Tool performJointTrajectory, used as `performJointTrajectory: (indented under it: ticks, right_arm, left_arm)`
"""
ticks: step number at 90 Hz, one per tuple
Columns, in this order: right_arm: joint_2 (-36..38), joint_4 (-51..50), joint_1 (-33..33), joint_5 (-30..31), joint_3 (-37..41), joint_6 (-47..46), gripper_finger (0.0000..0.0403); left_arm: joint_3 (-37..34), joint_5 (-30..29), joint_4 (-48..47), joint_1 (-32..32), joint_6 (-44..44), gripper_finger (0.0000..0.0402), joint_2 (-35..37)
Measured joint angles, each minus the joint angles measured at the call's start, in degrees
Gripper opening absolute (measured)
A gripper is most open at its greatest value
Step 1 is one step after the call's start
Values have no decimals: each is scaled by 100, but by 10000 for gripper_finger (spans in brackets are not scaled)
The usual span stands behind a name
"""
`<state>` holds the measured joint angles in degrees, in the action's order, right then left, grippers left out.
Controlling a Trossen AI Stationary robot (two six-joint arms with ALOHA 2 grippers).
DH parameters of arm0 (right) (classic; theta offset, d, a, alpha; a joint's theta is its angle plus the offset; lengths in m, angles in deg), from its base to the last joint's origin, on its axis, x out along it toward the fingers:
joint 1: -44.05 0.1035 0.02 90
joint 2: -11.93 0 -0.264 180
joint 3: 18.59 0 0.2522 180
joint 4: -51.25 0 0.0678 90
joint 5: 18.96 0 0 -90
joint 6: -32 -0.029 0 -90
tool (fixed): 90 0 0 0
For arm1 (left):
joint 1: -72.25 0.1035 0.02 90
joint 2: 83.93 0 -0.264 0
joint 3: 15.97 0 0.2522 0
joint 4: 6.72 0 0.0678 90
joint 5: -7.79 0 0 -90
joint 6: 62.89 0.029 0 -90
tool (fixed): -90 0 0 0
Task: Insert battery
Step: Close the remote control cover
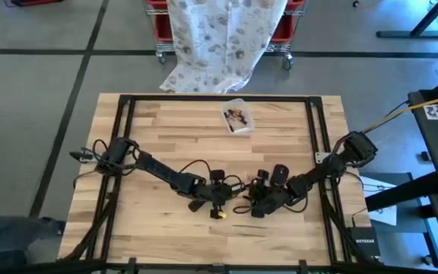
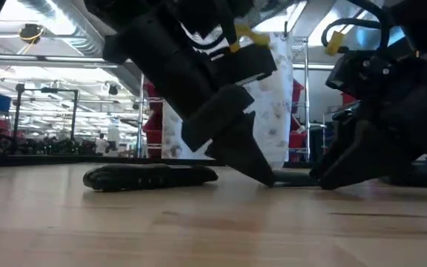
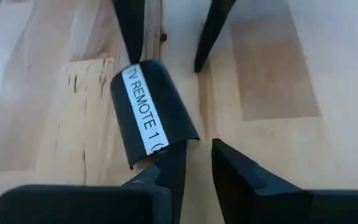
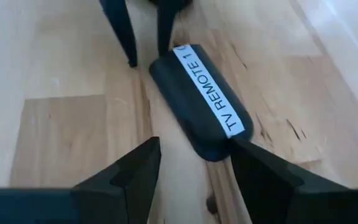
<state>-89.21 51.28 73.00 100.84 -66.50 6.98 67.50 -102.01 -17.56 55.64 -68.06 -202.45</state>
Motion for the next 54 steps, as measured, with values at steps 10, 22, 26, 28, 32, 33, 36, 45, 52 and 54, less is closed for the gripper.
performJointTrajectory:
  ticks: [10, 22, 26, 28, 32, 33, 36, 45, 52, 54]
  right_arm:
    - [-7, -32, -102, -68, -123, 131, 184]
    - [-23, -71, -246, -224, -277, 294, 184]
    - [-27, -95, -289, -269, -328, 298, 184]
    - [-29, -95, -296, -290, -343, 305, 184]
    - [-31, -87, -322, -310, -363, 333, 184]
    - [-31, -83, -326, -315, -369, 348, 184]
    - [-31, -76, -332, -347, -393, 397, 184]
    - [-31, -32, -366, -356, -446, 433, 184]
    - [-28, -34, -366, -344, -482, 462, 184]
    - [-31, -34, -375, -341, -496, 474, 184]
  left_arm:
    - [0, -14, -26, -52, -63, 58, 11]
    - [0, -236, -266, -167, -130, 58, 15]
    - [0, -379, -390, -221, -197, 58, 15]
    - [3, -442, -446, -243, -227, 58, 15]
    - [11, -550, -575, -292, -325, 58, 24]
    - [11, -577, -612, -301, -339, 58, 28]
    - [11, -671, -710, -337, -385, 58, 40]
    - [11, -934, -922, -447, -476, 58, 88]
    - [11, -1031, -1006, -497, -494, 58, 166]
    - [11, -1048, -1039, -513, -497, 58, 187]
